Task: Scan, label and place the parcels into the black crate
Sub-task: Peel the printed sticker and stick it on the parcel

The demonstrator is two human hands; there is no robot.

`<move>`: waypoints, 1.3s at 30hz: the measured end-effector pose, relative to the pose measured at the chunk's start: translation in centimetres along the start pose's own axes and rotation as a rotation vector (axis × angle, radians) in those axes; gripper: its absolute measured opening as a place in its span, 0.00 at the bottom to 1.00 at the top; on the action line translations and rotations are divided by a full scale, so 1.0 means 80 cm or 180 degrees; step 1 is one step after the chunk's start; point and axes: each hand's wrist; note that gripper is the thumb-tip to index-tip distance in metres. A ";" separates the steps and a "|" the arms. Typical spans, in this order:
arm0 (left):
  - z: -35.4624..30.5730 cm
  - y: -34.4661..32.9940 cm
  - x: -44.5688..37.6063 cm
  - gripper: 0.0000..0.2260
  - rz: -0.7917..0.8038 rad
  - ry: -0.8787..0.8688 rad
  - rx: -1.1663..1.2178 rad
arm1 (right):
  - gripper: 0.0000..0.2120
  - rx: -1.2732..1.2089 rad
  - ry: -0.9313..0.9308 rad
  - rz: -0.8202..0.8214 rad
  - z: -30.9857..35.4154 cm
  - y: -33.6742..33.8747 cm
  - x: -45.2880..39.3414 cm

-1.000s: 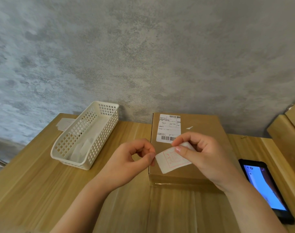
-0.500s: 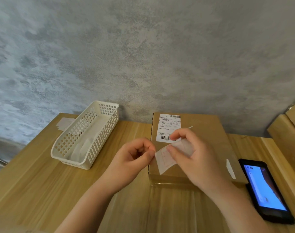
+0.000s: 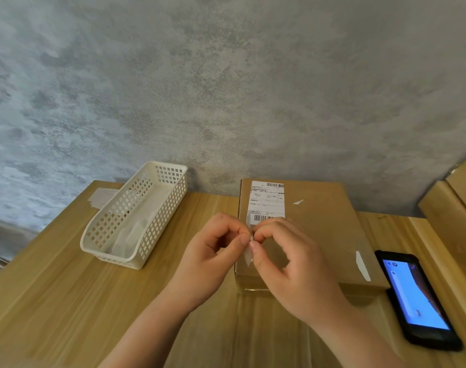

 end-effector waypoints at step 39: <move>0.033 0.175 0.003 0.06 -0.1879 0.1079 -0.1822 | 0.11 -0.1366 -0.1483 -0.0409 -0.041 -0.004 -0.051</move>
Point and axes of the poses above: each hand's wrist, its own x-axis away from the middle knuckle, its own y-axis out of the back of the hand, z = x × y, and after that the axes turned 2 degrees about z, right-handed
